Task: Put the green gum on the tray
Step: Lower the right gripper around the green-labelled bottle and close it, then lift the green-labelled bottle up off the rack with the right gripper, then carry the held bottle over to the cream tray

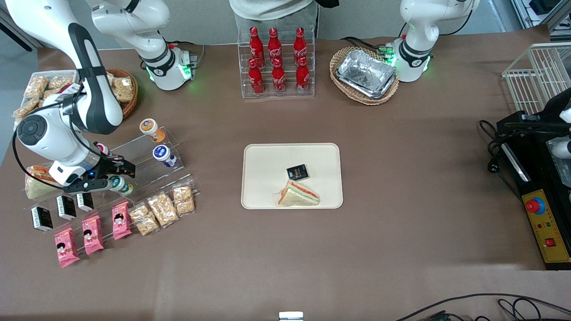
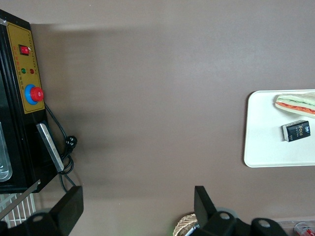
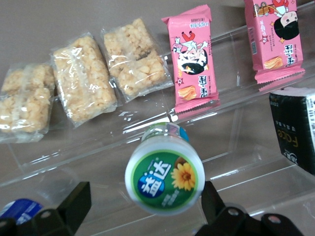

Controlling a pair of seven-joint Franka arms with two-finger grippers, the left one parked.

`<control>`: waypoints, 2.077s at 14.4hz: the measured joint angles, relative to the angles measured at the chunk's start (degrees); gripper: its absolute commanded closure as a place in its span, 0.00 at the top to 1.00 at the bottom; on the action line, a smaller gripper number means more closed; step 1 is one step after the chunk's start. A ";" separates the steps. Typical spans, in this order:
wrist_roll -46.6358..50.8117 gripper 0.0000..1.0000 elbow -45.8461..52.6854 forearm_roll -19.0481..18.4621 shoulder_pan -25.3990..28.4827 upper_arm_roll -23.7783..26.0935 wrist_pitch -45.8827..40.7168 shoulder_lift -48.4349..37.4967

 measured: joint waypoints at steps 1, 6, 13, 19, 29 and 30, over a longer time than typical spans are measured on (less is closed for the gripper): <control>-0.05 0.97 0.00 0.00 0.00 -0.03 0.31 0.34; -0.27 0.84 0.01 0.00 0.00 -0.05 2.51 1.00; -1.87 0.37 0.72 -0.01 -0.17 -0.23 4.05 1.00; -7.29 0.17 3.22 -0.01 -0.95 -0.56 4.40 0.98; -13.66 0.04 35.97 -0.07 -2.21 -0.96 -44.01 -3.60; -13.66 0.03 37.92 -0.07 -2.14 -0.90 -46.52 -3.72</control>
